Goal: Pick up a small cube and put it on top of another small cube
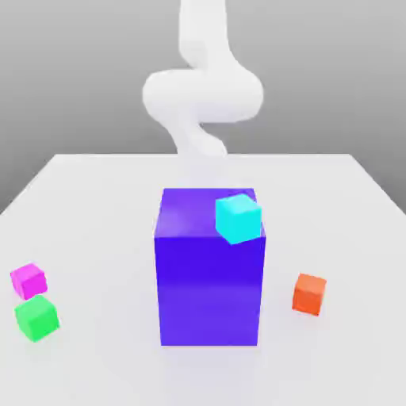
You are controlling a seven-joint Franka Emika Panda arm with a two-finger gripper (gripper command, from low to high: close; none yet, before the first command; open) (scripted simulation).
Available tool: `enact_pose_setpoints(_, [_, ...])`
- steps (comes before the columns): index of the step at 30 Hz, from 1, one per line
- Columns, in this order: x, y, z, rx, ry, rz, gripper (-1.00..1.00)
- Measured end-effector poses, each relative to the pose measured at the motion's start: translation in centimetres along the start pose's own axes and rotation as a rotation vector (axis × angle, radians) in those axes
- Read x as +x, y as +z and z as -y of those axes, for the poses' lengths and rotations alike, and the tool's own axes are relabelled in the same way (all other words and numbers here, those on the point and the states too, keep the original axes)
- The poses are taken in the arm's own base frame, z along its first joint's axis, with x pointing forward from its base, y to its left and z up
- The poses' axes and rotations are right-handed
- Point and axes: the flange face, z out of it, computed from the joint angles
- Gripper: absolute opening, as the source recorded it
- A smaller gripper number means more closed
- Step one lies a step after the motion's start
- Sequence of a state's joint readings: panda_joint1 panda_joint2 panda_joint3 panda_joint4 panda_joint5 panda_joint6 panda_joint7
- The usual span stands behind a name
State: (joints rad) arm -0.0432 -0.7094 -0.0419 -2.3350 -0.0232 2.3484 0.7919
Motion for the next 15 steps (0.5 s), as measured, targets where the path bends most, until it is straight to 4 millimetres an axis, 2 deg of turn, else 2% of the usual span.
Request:
enact_pose_setpoints(4, [3.1,8.7,-6.5,-0.140,0.088,0.039,0.00])
enact_pose_setpoints(8, [4.8,15.7,-14.7,-0.267,0.184,0.084,0.00])
enact_pose_setpoints(12, [4.8,21.0,-24.2,-0.385,0.288,0.136,0.00])
enact_pose_setpoints(15, [3.6,24.0,-31.7,-0.466,0.372,0.178,0.00])
